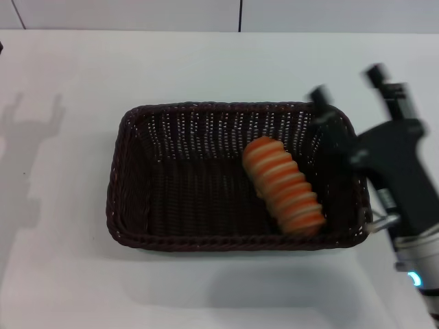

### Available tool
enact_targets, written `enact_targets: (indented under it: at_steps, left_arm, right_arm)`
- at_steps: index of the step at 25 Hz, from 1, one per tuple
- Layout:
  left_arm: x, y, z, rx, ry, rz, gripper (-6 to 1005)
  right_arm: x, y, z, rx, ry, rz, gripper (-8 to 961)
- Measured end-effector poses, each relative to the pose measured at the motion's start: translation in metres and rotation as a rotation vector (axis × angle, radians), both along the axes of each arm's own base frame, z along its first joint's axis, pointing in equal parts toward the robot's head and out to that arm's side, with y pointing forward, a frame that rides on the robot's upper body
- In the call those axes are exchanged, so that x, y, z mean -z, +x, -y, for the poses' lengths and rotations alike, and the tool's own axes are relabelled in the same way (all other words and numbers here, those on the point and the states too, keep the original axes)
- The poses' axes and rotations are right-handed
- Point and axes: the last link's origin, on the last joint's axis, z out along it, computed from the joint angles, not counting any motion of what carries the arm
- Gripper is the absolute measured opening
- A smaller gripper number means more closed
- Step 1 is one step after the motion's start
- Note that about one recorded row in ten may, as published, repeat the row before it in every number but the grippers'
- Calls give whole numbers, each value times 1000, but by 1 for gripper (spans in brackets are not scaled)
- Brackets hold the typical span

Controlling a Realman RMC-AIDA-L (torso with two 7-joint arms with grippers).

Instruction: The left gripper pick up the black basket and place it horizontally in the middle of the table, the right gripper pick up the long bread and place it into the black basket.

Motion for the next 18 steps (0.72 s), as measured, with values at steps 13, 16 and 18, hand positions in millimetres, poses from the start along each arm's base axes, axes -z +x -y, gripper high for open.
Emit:
enact_targets:
  at_steps: [13,16,18]
  left_arm:
    - [1,-8,5,-34,-5,0,752]
    - [1,-9,6,-38,-6,0,752]
    - [2,-13,10,-51,-6,2,752]
  right_arm:
    - [-71,105,27,567,450,-41,847]
    - [-74,114,33,621,470,-37,847]
    - [-75,116,36,632,474,-35,847]
